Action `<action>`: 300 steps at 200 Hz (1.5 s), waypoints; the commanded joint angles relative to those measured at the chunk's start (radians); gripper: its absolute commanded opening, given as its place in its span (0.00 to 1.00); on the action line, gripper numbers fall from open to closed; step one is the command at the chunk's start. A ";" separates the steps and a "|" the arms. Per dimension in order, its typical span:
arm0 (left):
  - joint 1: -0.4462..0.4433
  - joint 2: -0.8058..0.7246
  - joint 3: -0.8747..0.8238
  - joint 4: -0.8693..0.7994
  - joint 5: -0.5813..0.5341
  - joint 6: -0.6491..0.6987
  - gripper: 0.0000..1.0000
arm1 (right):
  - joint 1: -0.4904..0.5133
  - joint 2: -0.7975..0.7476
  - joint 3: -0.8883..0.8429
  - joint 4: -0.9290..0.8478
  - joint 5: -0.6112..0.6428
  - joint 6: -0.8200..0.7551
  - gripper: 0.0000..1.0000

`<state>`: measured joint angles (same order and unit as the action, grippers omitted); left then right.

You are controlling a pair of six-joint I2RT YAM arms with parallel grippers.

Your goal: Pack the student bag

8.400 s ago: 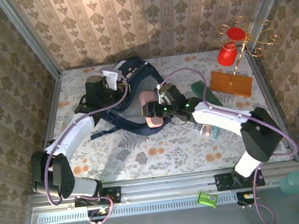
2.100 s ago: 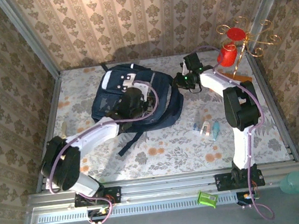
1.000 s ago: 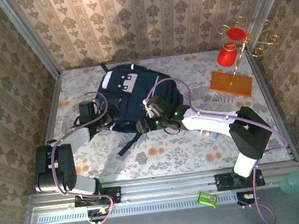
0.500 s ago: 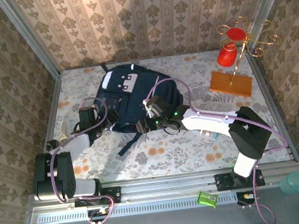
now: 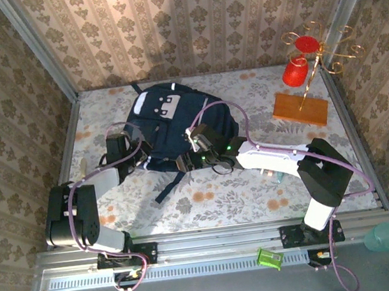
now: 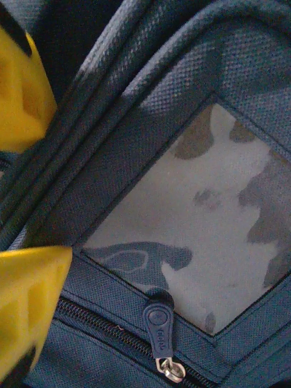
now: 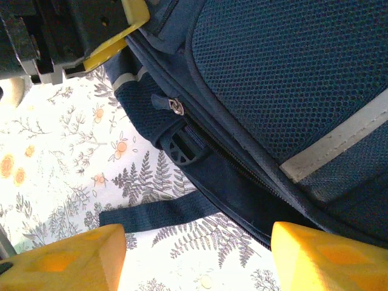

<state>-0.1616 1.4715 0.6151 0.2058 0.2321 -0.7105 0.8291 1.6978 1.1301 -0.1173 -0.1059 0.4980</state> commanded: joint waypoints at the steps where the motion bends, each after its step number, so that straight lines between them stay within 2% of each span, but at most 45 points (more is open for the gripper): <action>1: -0.018 0.012 0.023 0.050 0.009 0.008 0.32 | 0.003 0.003 -0.017 0.021 -0.021 0.019 0.65; 33: -0.021 0.019 0.007 0.089 0.028 0.002 0.11 | 0.030 0.004 -0.053 0.115 -0.041 0.092 0.64; 48: -0.023 0.014 -0.004 0.108 0.040 -0.006 0.00 | 0.060 0.017 -0.052 0.143 -0.012 0.130 0.64; 98: -0.055 -0.120 -0.070 0.112 0.095 -0.081 0.00 | 0.124 0.098 -0.013 0.232 0.149 0.300 0.62; 128: -0.070 -0.186 -0.086 0.077 0.111 -0.104 0.00 | 0.160 0.152 0.037 0.200 0.258 0.373 0.59; 166: -0.085 -0.204 -0.093 0.060 0.115 -0.097 0.00 | 0.176 0.209 0.096 0.152 0.409 0.387 0.56; 224: -0.090 -0.208 -0.109 0.070 0.115 -0.090 0.00 | 0.177 0.317 0.237 -0.002 0.507 0.412 0.48; 269: -0.091 -0.226 -0.110 0.056 0.111 -0.084 0.00 | 0.176 0.375 0.304 -0.056 0.517 0.437 0.45; 300: -0.090 -0.229 -0.110 0.051 0.106 -0.080 0.00 | 0.178 0.378 0.290 -0.053 0.511 0.469 0.37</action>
<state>-0.2344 1.2778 0.5163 0.2680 0.2733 -0.8124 1.0061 2.0460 1.4132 -0.1371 0.3496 0.9188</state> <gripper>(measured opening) 0.045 0.409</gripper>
